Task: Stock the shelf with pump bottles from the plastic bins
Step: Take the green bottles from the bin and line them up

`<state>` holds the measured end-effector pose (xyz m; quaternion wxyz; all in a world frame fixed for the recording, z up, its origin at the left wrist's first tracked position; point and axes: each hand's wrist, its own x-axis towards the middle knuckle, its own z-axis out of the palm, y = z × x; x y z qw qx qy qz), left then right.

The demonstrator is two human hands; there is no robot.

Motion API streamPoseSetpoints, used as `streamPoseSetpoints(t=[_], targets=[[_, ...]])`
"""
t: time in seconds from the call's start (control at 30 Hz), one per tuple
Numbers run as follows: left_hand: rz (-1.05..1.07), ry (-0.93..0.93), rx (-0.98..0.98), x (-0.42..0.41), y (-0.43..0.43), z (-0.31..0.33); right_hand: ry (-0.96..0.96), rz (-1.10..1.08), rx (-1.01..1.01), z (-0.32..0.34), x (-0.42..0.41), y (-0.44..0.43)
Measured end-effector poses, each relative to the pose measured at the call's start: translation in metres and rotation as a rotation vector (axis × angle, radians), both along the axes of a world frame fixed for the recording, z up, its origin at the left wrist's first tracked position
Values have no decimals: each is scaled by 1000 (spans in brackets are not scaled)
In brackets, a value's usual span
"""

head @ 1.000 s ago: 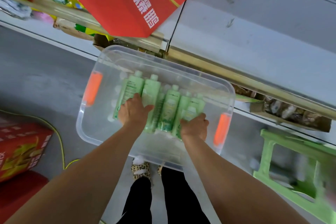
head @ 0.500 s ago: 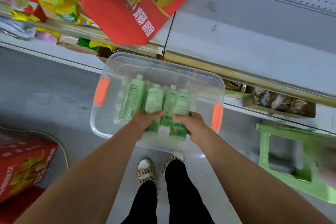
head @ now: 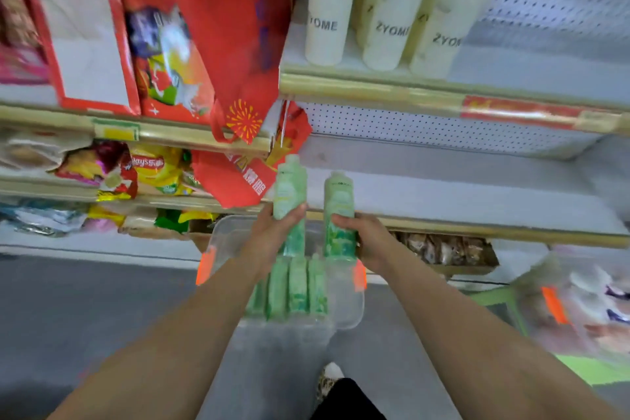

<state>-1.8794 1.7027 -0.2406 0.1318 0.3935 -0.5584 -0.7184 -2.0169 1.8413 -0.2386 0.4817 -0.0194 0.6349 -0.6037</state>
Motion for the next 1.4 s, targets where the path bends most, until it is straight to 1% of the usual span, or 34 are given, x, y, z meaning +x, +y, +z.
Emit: streamPoseSetpoints(t=[0.13,0.27,0.37,0.53,0.67,0.8,0.97,1.13,1.3,1.4], targets=[[-89,163,-123,-23,10,75,108,-50,-152,75,-18,15],[-172,296,-198,-50,21,128,235,-54,-288,134,-39,32],[-205,390,-170,-75,33,157,314,-51,-362,169,-64,45],[-218,487,-79,-127,51,185,445,-76,-400,213,-132,64],[-222,506,-82,-172,66,195,437,-104,-413,237,-198,79],[-208,535,-97,-218,81,198,520,-162,-418,250,-265,90],[-209,550,-150,-267,99,200,549,-139,-369,242,-333,95],[-194,544,-130,-300,114,194,592,-99,-304,229,-377,89],[-168,533,-134,-317,122,184,617,-62,-292,217,-410,74],[-144,525,-138,-325,123,179,674,-42,-278,211,-428,62]])
